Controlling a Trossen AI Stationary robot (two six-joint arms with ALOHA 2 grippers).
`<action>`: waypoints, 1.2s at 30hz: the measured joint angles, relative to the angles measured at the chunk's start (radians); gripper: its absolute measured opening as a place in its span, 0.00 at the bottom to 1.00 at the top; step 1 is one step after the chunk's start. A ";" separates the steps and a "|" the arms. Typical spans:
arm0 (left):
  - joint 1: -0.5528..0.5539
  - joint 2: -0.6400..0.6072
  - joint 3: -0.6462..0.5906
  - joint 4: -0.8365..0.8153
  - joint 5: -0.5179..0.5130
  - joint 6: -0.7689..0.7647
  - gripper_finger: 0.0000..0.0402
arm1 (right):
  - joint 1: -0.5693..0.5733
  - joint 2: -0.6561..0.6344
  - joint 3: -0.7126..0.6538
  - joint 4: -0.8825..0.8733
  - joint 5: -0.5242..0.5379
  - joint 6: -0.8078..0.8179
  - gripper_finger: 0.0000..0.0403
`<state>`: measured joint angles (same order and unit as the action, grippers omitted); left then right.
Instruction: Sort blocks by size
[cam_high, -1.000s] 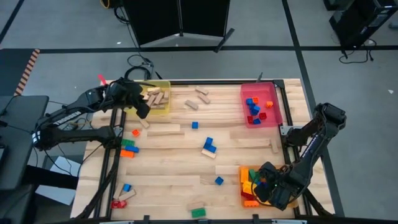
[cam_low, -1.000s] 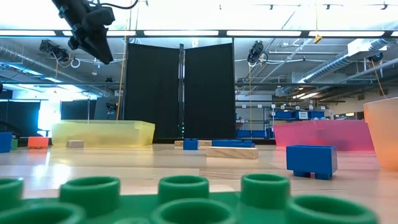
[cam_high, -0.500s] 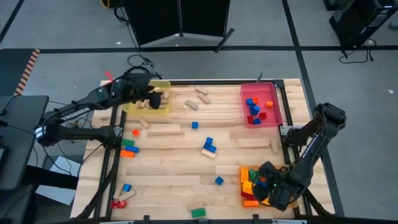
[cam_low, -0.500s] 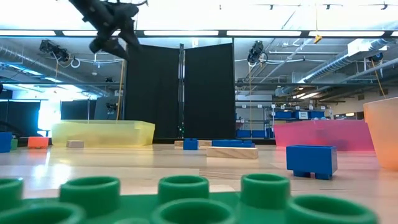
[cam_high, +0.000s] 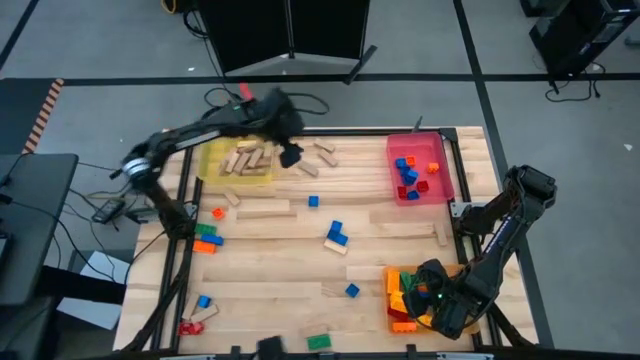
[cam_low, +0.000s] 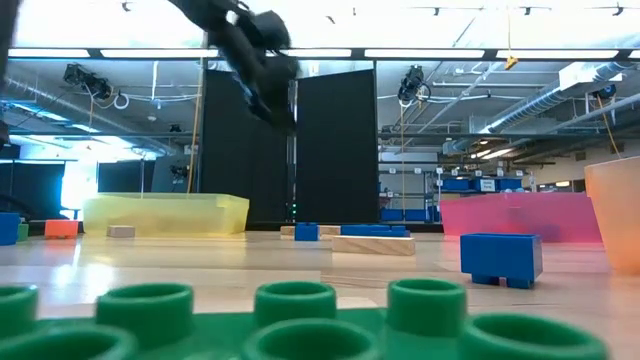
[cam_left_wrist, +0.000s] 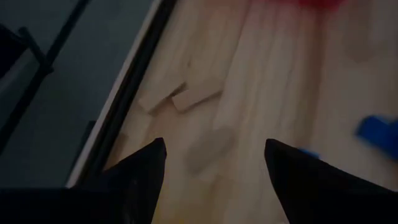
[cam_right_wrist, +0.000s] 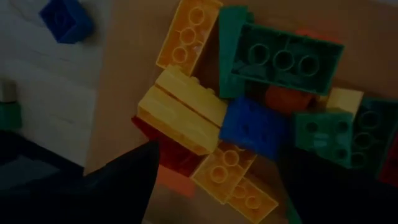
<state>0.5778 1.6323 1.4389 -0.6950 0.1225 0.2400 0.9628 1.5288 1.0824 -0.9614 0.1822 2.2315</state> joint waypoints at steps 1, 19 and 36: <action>0.000 0.051 0.040 -0.016 -0.008 0.039 0.70 | -0.003 0.000 0.000 0.008 0.000 0.000 0.83; -0.022 0.551 0.302 -0.288 -0.030 0.583 0.69 | -0.047 0.000 0.000 0.003 0.017 0.002 0.79; -0.031 0.596 0.275 -0.179 -0.046 0.642 0.49 | -0.076 0.007 0.000 0.005 0.019 0.000 0.78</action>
<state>0.5473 2.2284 1.7142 -0.8738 0.0767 0.8819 0.8870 1.5356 1.0827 -0.9562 0.2008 2.2313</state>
